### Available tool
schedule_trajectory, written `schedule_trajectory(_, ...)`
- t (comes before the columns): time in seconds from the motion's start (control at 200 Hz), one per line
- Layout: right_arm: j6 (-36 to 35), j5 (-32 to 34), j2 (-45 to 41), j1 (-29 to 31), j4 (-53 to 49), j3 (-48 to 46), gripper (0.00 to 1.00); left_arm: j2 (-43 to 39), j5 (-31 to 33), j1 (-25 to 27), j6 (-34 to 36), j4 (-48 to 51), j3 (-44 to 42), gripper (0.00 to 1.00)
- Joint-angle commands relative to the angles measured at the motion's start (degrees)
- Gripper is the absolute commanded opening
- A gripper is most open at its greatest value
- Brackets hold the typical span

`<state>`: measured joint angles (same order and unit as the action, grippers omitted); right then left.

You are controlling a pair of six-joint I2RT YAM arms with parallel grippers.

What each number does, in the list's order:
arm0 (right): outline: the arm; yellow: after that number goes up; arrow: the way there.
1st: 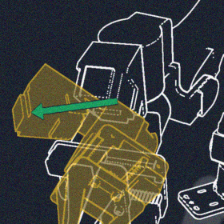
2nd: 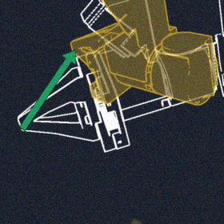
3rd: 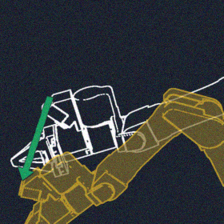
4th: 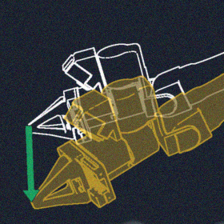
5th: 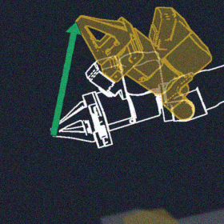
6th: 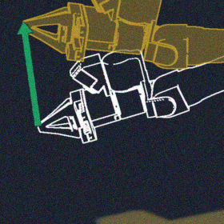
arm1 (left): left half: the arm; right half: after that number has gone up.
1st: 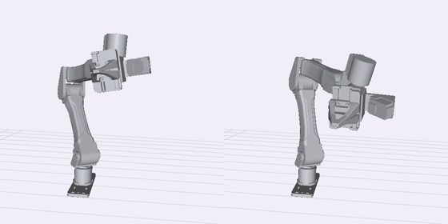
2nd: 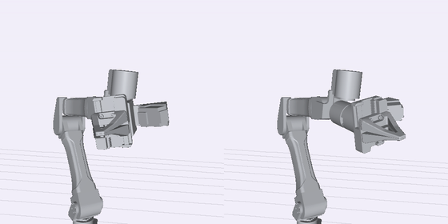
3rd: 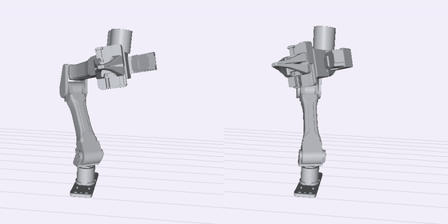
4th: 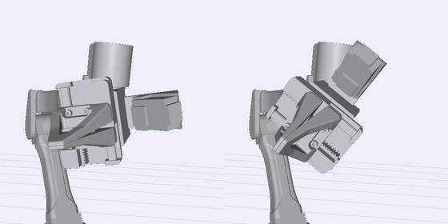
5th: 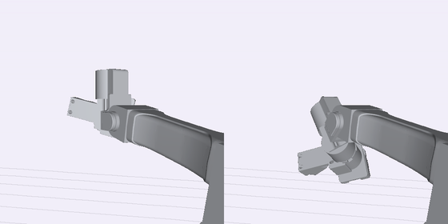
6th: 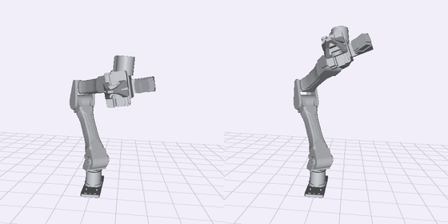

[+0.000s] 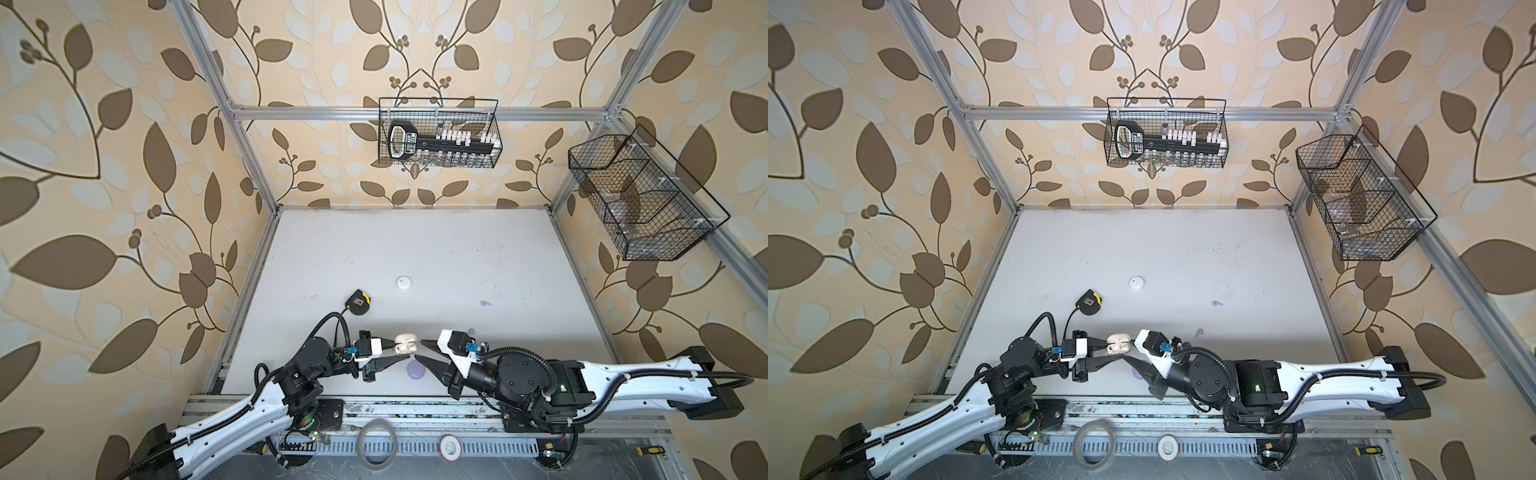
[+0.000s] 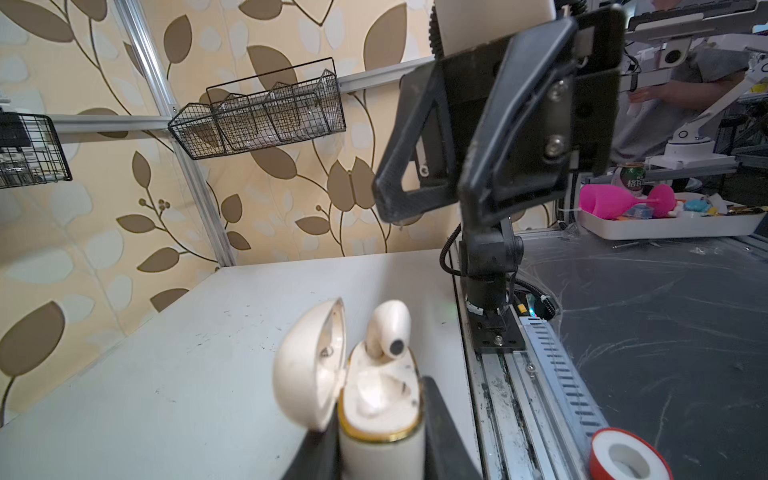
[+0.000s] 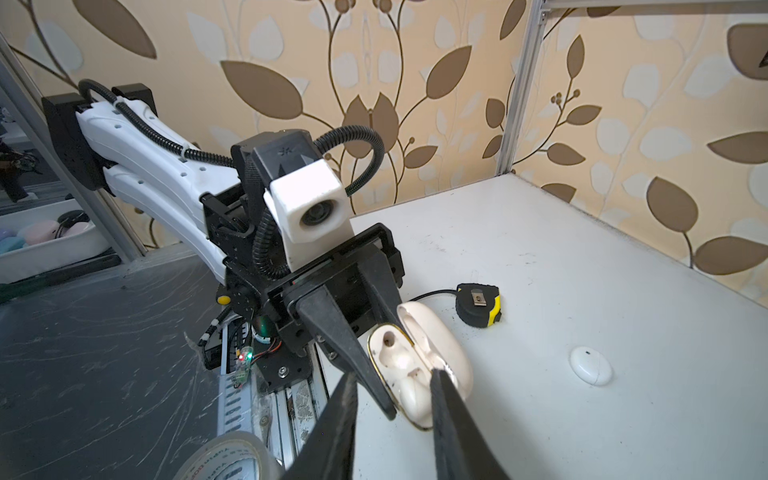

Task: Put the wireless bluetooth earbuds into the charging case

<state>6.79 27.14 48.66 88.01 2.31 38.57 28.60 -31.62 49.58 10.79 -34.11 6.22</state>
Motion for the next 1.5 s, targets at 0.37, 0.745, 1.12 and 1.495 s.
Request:
schedule_trajectory(0.37,1.5,-3.4,4.3,-3.4,-0.2,-1.6,0.25,-0.3,-2.6,0.5,0.8,-3.5,1.7,0.0)
schedule_trajectory(0.745,3.5,-4.7,4.5,-4.3,1.5,-2.2,0.18,-0.2,-1.2,0.5,0.6,-4.1,1.2,0.0)
schedule_trajectory(1.12,22.6,1.1,-10.7,-15.5,-8.4,-9.7,0.38,-0.5,25.0,-0.5,-10.2,-16.2,-6.6,0.0)
schedule_trajectory(1.495,30.4,-18.7,10.1,-32.8,-3.9,-18.7,0.34,-1.4,15.8,-0.7,-5.9,-11.5,-4.1,0.0)
